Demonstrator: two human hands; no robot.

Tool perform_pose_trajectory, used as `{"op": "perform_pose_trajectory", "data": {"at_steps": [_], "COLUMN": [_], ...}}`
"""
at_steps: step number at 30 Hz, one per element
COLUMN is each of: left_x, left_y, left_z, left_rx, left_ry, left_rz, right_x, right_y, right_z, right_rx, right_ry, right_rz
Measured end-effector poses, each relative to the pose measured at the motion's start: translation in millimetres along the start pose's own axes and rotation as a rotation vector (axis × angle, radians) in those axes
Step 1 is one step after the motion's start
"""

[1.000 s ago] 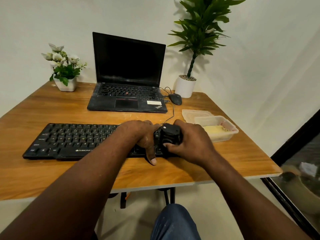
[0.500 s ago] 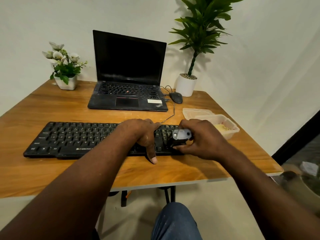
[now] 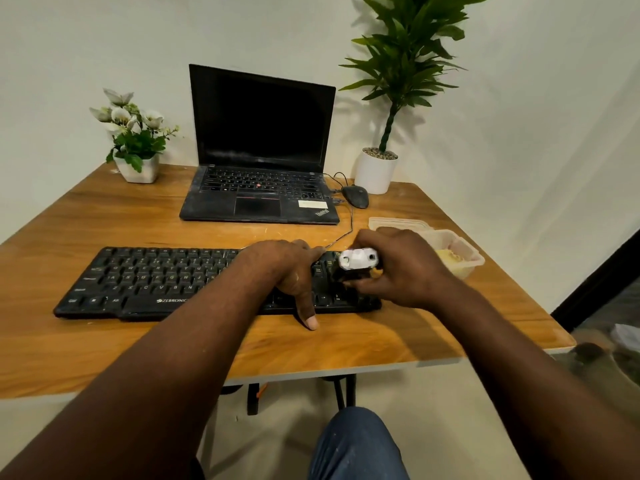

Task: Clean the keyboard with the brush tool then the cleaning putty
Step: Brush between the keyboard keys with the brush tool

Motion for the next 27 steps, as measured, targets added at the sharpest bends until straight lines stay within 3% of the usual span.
{"op": "perform_pose_trajectory", "data": {"at_steps": [4, 12, 17, 22, 27], "left_x": [0.6, 2.8, 0.0, -3.4, -0.9], "left_y": [-0.2, -1.3, -1.5, 0.6, 0.0], "left_z": [0.8, -1.3, -1.0, 1.4, -0.9], "left_rx": [-0.015, -0.019, -0.016, -0.024, -0.027], "left_ry": [-0.003, -0.011, -0.008, -0.010, -0.017], "left_rz": [-0.003, 0.008, 0.006, 0.002, 0.014], "right_x": [11.2, -35.8, -15.1, 17.8, -4.1], "right_y": [-10.7, 10.1, 10.4, -9.7, -6.3], "right_z": [-10.0, 62.3, 31.0, -18.3, 17.6], "right_rx": [-0.109, -0.212, -0.111, -0.114, -0.126], "right_ry": [0.050, -0.070, -0.076, 0.006, -0.055], "right_rz": [-0.045, -0.076, 0.025, 0.002, -0.033]}}
Point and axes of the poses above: each hand's wrist, its own x-axis towards the middle knuckle, its own y-axis out of the back of the hand, z = x × y, the point moved 10 cm from there along x, towards the middle knuckle, and after that the axes turned 4 degrees about z, right-handed, at the moved point
